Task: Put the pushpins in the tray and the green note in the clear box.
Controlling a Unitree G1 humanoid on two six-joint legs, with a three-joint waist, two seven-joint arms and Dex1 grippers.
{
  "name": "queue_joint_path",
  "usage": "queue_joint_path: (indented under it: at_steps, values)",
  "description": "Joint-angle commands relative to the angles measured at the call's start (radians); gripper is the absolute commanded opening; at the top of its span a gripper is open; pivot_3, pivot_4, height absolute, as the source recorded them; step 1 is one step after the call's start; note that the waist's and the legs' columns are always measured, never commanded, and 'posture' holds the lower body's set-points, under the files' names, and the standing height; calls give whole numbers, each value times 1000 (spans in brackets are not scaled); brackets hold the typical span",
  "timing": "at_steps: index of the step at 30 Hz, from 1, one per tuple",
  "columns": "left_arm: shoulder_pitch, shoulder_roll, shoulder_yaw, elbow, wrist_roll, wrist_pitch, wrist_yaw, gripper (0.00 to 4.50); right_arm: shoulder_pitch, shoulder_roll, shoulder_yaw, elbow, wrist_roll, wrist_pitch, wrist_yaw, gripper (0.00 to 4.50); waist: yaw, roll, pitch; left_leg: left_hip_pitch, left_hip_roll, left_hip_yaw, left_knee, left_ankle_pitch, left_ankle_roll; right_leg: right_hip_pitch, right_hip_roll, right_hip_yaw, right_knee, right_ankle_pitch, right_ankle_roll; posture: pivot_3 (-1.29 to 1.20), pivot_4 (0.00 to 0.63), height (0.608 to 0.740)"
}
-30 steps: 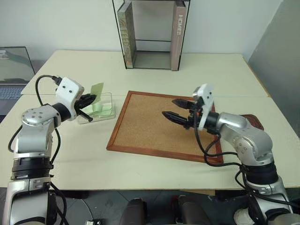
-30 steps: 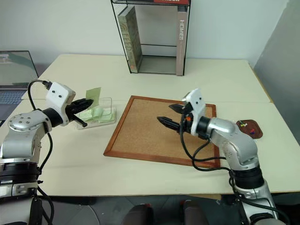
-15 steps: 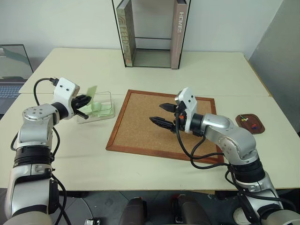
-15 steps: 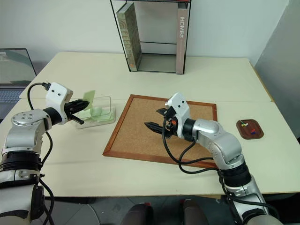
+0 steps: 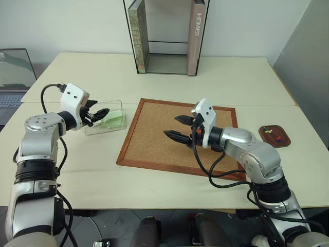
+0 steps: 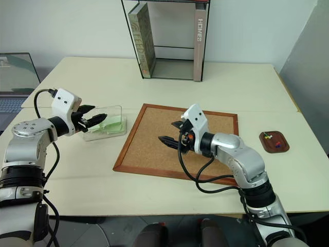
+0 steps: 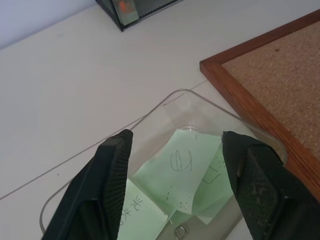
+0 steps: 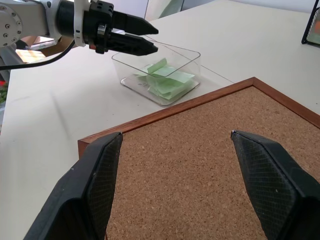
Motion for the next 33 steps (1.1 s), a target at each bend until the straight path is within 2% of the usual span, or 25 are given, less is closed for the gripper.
queue_joint_path:
  at_steps: [1,6,10,17,22,27,33]
  values:
    - [38,11,50,-92,-65,-18,-40,3501,15,-10,-22,-47,-4,-28,-1,3688,-1,0,0,0,0,0,0,0,0,0,0,0,0,0,0,0,150,740]
    - [86,4,81,-216,-130,-12,-53,3501,47,-22,-43,-69,-1,-53,0,3688,-1,0,0,0,0,0,0,0,0,0,0,0,0,0,0,0,150,740]
    - [140,-55,85,-390,-204,38,-18,3501,146,-62,-106,-116,-16,-177,20,3688,9,0,0,0,0,0,0,0,0,1,0,0,0,0,0,0,150,740]
    - [292,-193,-31,-629,-136,128,164,3501,320,-42,-221,-55,-131,-422,-95,3688,5,-1,0,2,-1,1,0,0,0,2,-1,2,0,0,1,0,150,740]
    - [413,-277,-91,-754,-122,134,229,3501,429,-20,-256,-33,-175,-530,-134,3688,1,-1,-1,3,1,1,0,0,-1,2,1,2,1,1,0,0,150,740]
    - [480,-287,-85,-769,-88,93,268,3501,514,-13,-257,-77,-166,-571,-135,3688,2,0,-1,5,1,1,0,1,-2,3,2,2,1,1,-1,0,150,740]
    - [540,-271,-48,-836,-114,128,279,3501,566,-32,-226,-100,-164,-606,-90,3688,3,0,0,14,1,1,0,1,-1,12,2,2,-1,-2,4,0,150,740]
